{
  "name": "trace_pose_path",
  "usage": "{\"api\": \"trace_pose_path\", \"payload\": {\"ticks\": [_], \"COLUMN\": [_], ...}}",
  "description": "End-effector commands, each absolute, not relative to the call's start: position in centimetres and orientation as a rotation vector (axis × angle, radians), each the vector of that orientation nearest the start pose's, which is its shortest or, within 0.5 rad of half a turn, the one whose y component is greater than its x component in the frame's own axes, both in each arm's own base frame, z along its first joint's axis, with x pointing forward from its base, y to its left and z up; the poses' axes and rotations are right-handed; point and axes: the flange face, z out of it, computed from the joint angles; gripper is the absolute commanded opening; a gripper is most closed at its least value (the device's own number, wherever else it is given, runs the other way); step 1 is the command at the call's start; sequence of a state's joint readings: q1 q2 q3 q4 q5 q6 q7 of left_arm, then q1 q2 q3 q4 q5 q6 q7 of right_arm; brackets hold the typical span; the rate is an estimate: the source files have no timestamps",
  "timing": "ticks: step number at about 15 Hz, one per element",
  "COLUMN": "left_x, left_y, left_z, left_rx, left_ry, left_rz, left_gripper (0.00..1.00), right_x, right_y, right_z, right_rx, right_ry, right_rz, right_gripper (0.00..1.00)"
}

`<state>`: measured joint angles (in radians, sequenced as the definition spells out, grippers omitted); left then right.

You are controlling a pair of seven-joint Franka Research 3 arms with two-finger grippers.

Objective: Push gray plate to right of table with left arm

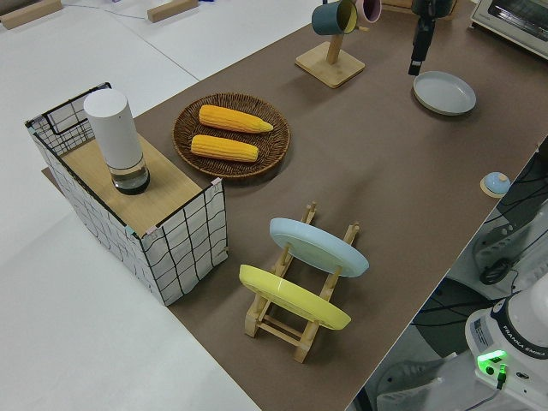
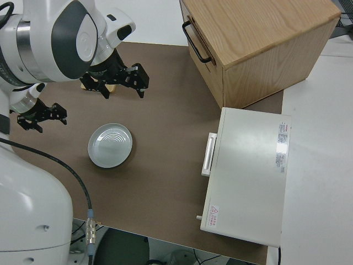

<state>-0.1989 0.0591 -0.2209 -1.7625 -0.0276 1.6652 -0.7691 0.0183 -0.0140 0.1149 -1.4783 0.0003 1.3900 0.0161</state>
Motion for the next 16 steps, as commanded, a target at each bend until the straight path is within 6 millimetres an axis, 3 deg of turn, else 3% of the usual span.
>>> {"api": "trace_pose_path", "payload": {"ticks": [1, 10, 14, 16], "left_x": [53.5, 56.0, 56.4, 56.9], "left_y": [-16.7, -5.5, -4.7, -3.9], "left_z": [53.8, 57.6, 58.8, 59.9], "left_rx": [-3.077, -3.146, -3.167, -3.183], "left_ry": [-0.401, -0.228, -0.018, 0.006], "left_rz": [0.295, 0.215, 0.161, 0.086], "left_gripper": [1.0, 1.0, 1.0, 1.0], "right_x": [52.4, 52.4, 52.4, 52.4], "right_y": [7.0, 6.9, 6.9, 7.0], "right_z": [66.4, 66.4, 66.4, 66.4], "right_rx": [-3.139, -3.138, -3.138, -3.138], "right_ry": [-0.16, -0.158, -0.158, -0.16], "right_rz": [0.123, 0.123, 0.123, 0.123], "right_gripper": [0.983, 0.983, 0.983, 0.983]}}
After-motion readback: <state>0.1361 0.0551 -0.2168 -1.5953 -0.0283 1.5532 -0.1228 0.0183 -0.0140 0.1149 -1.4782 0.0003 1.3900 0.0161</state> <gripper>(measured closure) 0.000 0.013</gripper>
